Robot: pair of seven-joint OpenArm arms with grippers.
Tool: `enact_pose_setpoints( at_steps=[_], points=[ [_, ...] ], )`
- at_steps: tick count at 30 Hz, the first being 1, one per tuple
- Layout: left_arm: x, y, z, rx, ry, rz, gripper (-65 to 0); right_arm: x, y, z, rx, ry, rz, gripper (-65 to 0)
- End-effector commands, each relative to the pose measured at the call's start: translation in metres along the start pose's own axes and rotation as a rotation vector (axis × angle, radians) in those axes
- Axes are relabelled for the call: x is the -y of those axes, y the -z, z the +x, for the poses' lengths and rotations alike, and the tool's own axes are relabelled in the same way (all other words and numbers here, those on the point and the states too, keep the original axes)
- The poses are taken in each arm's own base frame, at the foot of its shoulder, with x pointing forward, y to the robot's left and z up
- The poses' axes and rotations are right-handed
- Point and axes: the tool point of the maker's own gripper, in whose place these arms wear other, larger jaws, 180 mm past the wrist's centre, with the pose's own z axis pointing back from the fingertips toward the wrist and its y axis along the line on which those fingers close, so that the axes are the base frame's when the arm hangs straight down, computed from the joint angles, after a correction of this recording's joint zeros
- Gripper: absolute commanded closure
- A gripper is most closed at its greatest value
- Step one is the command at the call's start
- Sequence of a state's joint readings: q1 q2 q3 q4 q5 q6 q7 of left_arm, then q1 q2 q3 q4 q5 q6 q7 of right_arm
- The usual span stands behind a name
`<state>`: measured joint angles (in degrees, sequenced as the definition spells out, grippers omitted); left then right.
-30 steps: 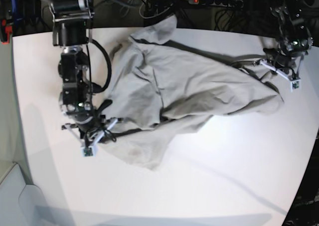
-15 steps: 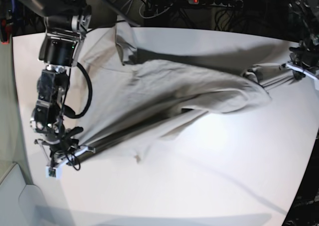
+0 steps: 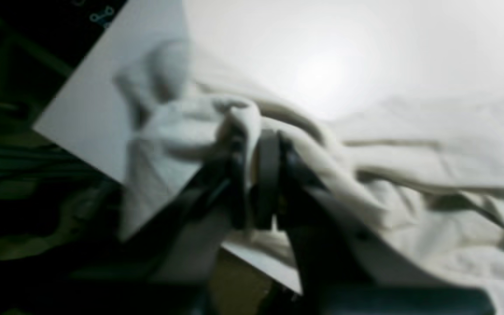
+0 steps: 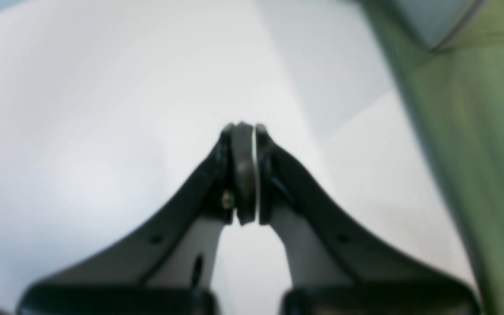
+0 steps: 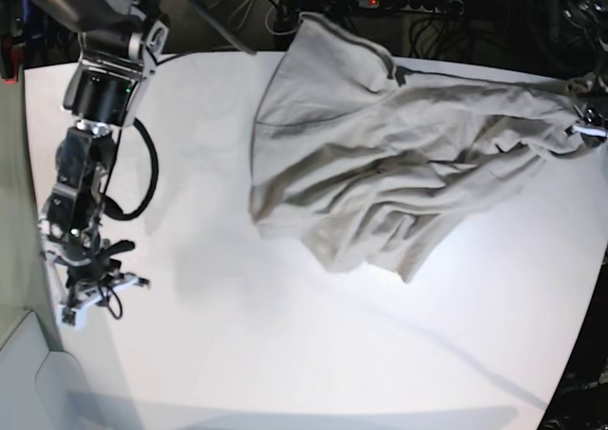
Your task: Layout the t-shirt on the table in an organized manner, then fold the t-shirt properly
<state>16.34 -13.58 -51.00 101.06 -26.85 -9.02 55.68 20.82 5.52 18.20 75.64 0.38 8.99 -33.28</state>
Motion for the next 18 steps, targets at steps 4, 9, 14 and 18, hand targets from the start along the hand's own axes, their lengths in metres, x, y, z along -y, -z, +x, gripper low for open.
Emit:
enact_pose_setpoints(
  at_steps=[4, 9, 14, 18],
  points=[
    [0.008, 0.0, 0.011, 0.034, 0.006, -0.011, -0.3, -0.003, -0.005, -0.003, 0.019, 0.006, 0.003, 0.0],
    [0.015, 0.002, 0.005, 0.018, 0.01, -0.028, -0.3, -0.047, -0.033, -0.021, 0.038, -0.042, 0.081, 0.0],
    [0.017, 0.002, 0.004, 0.013, 0.007, -0.033, -0.3, -0.112, -0.069, -0.026, 0.083, -0.156, 0.23, 0.0],
    [0.017, 0.002, 0.001, 0.008, 0.005, -0.033, -0.3, -0.161, -0.096, -0.045, 0.043, -0.201, 0.349, 0.0]
  ],
)
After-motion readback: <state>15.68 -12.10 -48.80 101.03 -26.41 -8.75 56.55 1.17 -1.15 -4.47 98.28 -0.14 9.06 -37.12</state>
